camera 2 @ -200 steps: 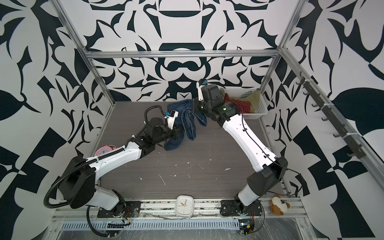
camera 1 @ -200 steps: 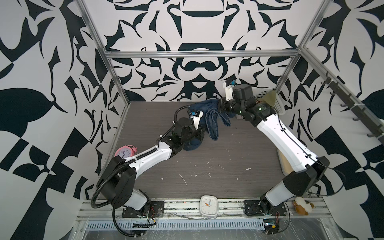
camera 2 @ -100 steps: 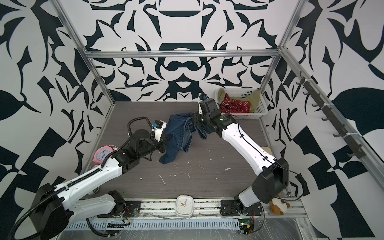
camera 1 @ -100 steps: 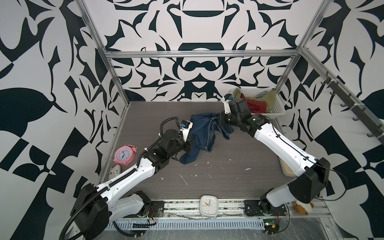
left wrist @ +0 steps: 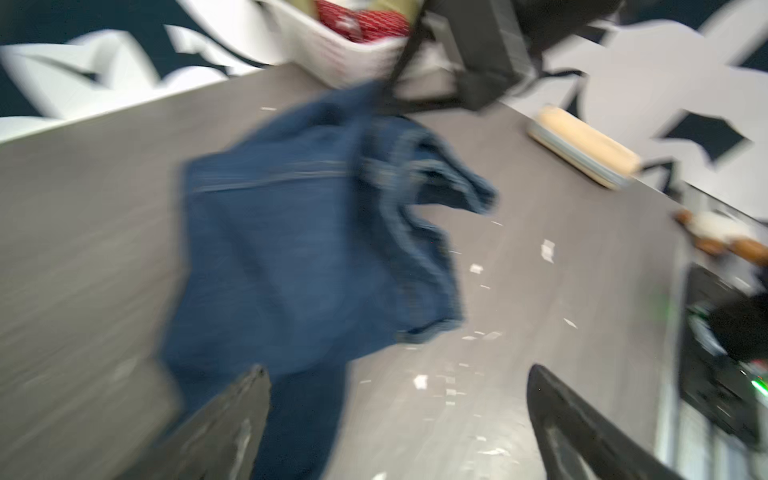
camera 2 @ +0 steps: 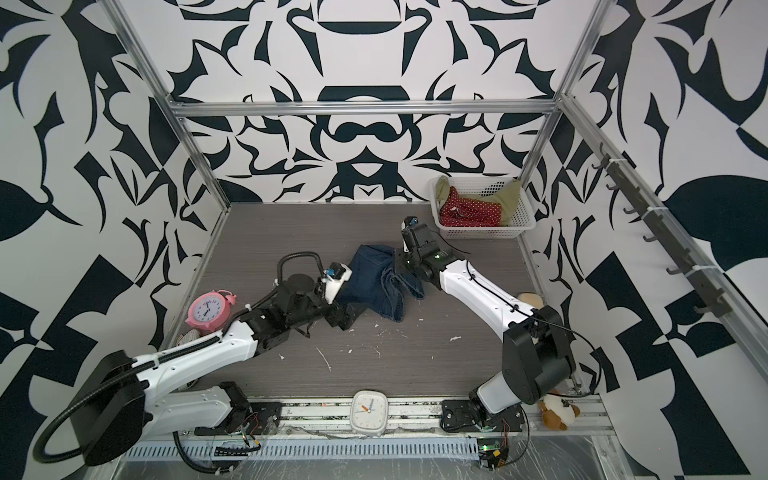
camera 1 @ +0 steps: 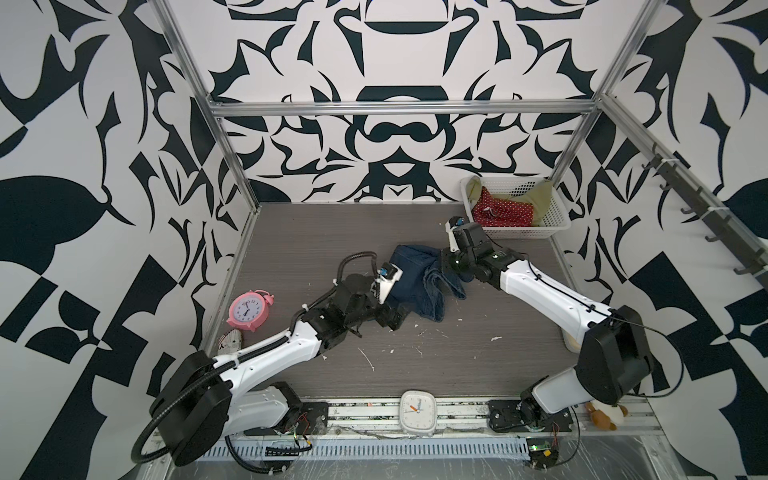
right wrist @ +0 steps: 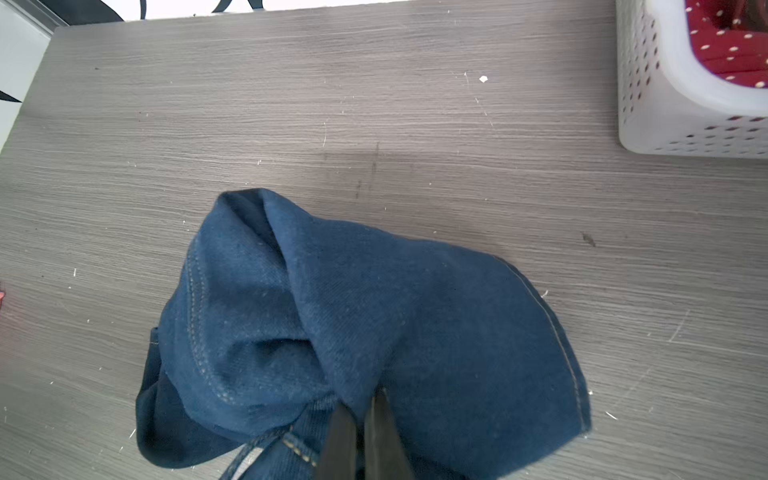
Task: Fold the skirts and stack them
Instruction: 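Grasp the skirt waistband with the left gripper while the right holds the other side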
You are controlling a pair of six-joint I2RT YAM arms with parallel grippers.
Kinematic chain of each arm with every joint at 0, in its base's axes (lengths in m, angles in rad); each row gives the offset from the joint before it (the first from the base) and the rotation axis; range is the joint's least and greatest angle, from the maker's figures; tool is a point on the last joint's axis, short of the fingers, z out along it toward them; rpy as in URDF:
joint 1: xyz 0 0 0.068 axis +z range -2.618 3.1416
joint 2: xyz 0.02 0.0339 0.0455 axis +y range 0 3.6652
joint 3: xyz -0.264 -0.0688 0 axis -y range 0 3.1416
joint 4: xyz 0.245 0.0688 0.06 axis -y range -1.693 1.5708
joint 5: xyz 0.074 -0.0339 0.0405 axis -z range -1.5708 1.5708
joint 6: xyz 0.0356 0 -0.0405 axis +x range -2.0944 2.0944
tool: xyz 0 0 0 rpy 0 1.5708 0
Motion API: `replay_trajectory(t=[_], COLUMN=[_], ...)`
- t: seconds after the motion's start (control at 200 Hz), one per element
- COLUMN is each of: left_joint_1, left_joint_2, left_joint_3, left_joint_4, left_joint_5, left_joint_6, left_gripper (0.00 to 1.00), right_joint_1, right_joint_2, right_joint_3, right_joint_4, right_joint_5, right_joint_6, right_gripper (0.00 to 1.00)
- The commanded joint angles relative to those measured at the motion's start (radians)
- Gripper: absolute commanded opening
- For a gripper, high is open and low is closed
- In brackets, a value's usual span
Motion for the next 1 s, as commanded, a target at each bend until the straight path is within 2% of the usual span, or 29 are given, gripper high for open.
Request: replay_trajectory(t=[0.0,0.1,0.15,0.21,0.42,0.46,0.52,0.58,0.68,0.71,0.735,0.815,0.915,0.995], left_joint_1=[-0.061,-0.071,-0.071,-0.075,-0.084,-0.085,-0.084,-0.085,-0.085,-0.085,-0.085,-0.084,-0.084,-0.077], left_joint_2=[0.157,0.334,0.414,0.486,0.609,0.619,0.629,0.621,0.572,0.550,0.529,0.447,0.323,0.223], left_joint_3=[0.003,0.053,0.106,0.158,0.225,0.236,0.238,0.230,0.207,0.203,0.200,0.181,0.164,0.156], left_joint_4=[0.131,0.218,0.196,0.185,0.271,0.262,0.262,0.251,0.201,0.164,0.138,0.064,-0.043,-0.127], left_joint_5=[0.010,-0.031,-0.073,-0.076,-0.121,-0.143,-0.179,-0.220,-0.287,-0.317,-0.336,-0.386,-0.458,-0.505], left_joint_6=[-0.016,-0.110,-0.174,-0.185,-0.269,-0.284,-0.302,-0.311,-0.295,-0.285,-0.275,-0.232,-0.173,-0.129], left_gripper=[0.99,0.99,0.99,0.99,1.00,0.97,0.86,0.53,0.14,0.06,0.02,0.00,0.00,0.00], right_joint_1=[-0.008,-0.021,-0.028,-0.035,-0.052,-0.055,-0.061,-0.067,-0.080,-0.086,-0.090,-0.110,-0.138,-0.147], right_joint_2=[-0.023,-0.020,-0.024,-0.028,-0.063,-0.069,-0.080,-0.090,-0.100,-0.102,-0.105,-0.113,-0.130,-0.163], right_joint_3=[0.001,-0.002,0.001,0.000,-0.029,-0.040,-0.060,-0.075,-0.088,-0.091,-0.091,-0.093,-0.084,-0.093], right_joint_4=[0.078,0.089,0.090,0.092,0.094,0.098,0.108,0.113,0.107,0.104,0.103,0.096,0.066,0.049], right_joint_5=[0.013,-0.005,-0.019,-0.039,-0.048,-0.049,-0.051,-0.051,-0.056,-0.057,-0.058,-0.057,-0.061,-0.046], right_joint_6=[0.011,0.032,0.039,0.043,0.049,0.054,0.062,0.066,0.068,0.068,0.067,0.063,0.055,0.049], right_gripper=[0.00,0.00,0.00,0.00,0.01,0.01,0.02,0.02,0.03,0.04,0.05,0.08,0.22,0.37])
